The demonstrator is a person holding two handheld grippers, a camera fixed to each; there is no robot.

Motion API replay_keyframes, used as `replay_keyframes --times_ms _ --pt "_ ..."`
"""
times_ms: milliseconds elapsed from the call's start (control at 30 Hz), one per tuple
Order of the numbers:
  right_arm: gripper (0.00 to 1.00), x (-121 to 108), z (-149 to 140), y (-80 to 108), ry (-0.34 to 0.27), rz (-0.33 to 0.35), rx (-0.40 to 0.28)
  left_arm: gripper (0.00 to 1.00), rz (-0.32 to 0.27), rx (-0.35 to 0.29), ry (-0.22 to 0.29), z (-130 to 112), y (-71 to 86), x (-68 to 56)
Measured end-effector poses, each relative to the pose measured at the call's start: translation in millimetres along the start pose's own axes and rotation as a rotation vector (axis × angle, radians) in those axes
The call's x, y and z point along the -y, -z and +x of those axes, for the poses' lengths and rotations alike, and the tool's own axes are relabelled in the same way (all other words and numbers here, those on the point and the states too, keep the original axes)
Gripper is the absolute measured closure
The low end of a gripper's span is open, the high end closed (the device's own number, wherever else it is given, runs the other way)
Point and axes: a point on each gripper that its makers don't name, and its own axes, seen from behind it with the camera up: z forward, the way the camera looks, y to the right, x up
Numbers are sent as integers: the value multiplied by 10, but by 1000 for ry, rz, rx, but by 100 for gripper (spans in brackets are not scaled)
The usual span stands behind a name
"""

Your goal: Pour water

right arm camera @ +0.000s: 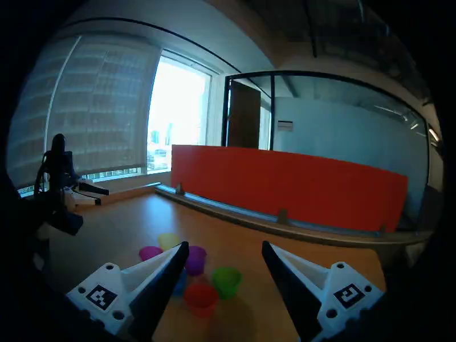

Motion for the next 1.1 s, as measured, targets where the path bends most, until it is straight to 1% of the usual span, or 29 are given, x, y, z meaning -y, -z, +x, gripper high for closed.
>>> replay_keyframes --times_ms 167,300,500,800,967,1100 --pt "1 1 -75 -16 1 16 28 1 -41 34 -30 -43 -7 -84" --pt "1 17 -113 -26 25 27 52 1 -74 57 -50 -90 -26 -168" --pt "1 34 -110 -39 57 28 66 1 -120 76 -79 -127 -55 -304" --pt "1 41 -96 -54 56 35 69 1 -179 111 -103 -185 -85 -474" --pt "1 43 -122 -60 47 41 78 1 -209 145 -125 -260 -130 -557" --pt "0 47 -161 -67 43 47 91 2 -232 181 -139 -323 -182 -594"
